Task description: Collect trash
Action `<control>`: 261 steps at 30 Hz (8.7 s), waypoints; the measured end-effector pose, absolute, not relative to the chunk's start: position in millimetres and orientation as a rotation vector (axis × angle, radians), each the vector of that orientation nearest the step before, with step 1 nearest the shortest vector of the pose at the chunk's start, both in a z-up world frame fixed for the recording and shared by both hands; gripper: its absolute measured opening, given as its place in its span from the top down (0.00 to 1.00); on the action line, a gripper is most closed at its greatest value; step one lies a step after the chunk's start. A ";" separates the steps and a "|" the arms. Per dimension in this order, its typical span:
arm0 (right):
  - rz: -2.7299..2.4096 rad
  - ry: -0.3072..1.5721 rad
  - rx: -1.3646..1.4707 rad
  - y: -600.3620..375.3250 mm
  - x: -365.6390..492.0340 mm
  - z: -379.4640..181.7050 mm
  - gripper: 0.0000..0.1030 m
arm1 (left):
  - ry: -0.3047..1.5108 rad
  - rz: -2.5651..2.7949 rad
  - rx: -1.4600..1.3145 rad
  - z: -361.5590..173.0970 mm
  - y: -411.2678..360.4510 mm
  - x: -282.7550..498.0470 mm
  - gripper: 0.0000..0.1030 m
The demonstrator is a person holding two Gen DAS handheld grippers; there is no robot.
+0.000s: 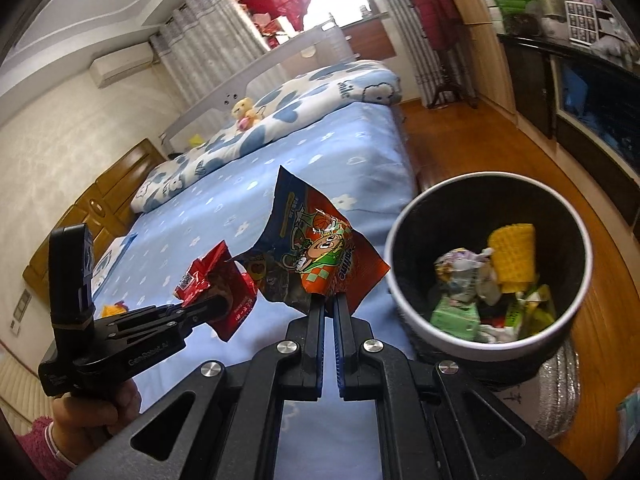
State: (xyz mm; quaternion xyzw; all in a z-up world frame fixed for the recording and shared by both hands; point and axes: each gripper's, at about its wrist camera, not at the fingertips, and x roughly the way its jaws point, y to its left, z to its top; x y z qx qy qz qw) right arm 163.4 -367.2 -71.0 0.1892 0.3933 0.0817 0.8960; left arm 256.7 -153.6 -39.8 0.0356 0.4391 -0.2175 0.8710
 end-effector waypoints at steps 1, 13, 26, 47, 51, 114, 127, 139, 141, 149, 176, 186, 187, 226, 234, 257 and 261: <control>0.163 0.813 0.394 -371.2 161.7 -70.8 0.96 | 0.917 -0.461 0.078 -40.2 -154.9 257.7 0.91; 0.079 0.803 0.422 -410.7 154.0 -69.7 0.96 | 0.910 -0.529 0.119 -38.2 -191.4 268.7 0.90; 0.016 0.806 0.439 -442.3 152.7 -70.7 0.96 | 0.905 -0.592 0.164 -35.5 -226.3 277.0 0.90; -0.029 0.838 0.442 -469.3 165.1 -76.8 0.96 | 0.918 -0.636 0.224 -42.5 -265.7 291.7 0.90; -0.032 0.851 0.444 -471.7 169.6 -80.9 0.96 | 0.927 -0.634 0.232 -45.6 -274.3 296.4 0.90; -0.089 0.655 0.398 -384.8 81.7 -50.9 0.22 | 0.730 -0.468 0.077 -26.4 -114.6 152.3 0.36; -0.030 0.382 0.189 -311.4 40.3 29.8 0.00 | 0.393 -0.231 0.047 23.5 -48.8 16.5 0.00; -0.002 0.380 0.116 -275.4 28.9 0.8 0.00 | 0.390 -0.081 0.051 -6.1 -45.7 -33.9 0.00; 0.003 0.381 0.104 -271.3 27.7 -1.0 0.00 | 0.390 -0.070 0.059 -2.6 -57.1 -30.4 0.00; 0.032 0.377 0.078 -259.3 22.3 -4.0 0.00 | 0.395 -0.050 0.057 6.1 -70.1 -27.7 0.00; 0.048 0.377 0.078 -257.0 22.4 -4.3 0.00 | 0.387 -0.071 0.058 -2.8 -54.4 -14.8 0.01; 0.050 0.378 0.077 -257.0 22.4 -4.4 0.00 | 0.391 -0.077 0.058 -2.1 -51.8 -12.7 0.01; 0.050 0.378 0.077 -256.9 22.3 -4.4 0.00 | 0.391 -0.078 0.060 -2.0 -52.7 -12.8 0.01; 0.052 0.380 0.077 -255.7 21.2 -2.7 0.00 | 0.392 -0.094 0.069 -0.5 -52.3 -10.7 0.01; 0.052 0.381 0.078 -255.7 21.3 -2.6 0.00 | 0.398 -0.100 0.073 0.3 -52.3 -8.0 0.01; 0.056 0.397 0.084 -254.7 25.4 -9.4 0.00 | 0.406 -0.108 0.079 -3.9 -51.5 -4.0 0.01; 0.057 0.405 0.086 -254.4 26.4 -9.9 0.00 | 0.410 -0.112 0.081 -6.9 -49.8 -1.1 0.01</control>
